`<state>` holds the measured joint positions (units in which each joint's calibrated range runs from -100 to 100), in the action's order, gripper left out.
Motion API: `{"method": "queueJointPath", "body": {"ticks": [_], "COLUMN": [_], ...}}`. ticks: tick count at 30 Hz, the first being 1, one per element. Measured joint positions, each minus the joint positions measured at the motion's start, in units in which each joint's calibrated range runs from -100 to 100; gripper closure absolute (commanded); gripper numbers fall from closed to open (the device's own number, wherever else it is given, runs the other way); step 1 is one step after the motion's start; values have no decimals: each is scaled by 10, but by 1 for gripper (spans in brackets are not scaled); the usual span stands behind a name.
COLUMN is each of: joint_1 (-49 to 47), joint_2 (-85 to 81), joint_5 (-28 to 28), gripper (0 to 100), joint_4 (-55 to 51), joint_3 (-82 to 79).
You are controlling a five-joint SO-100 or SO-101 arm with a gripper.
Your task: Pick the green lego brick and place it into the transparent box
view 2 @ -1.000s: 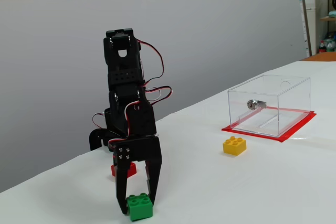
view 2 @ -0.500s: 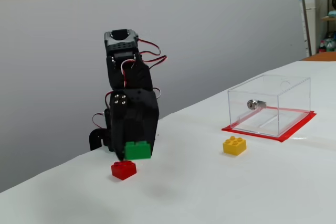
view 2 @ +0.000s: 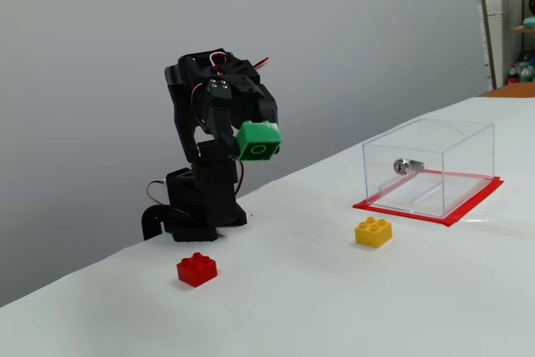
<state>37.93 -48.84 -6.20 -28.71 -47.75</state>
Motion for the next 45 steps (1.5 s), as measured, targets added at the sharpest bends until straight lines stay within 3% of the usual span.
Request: {"method": "queueJointPath", "body": {"ticks": [5, 13, 33, 45], "joint_1": [-73, -199, -628, -786], "joint_2": [-35, -113, -184, -67], "joint_5": [9, 79, 85, 85], "gripper": [89, 89, 88, 89], "joint_4": [0, 0, 0, 0], "joint_3": [-10, -45, -62, -26]}}
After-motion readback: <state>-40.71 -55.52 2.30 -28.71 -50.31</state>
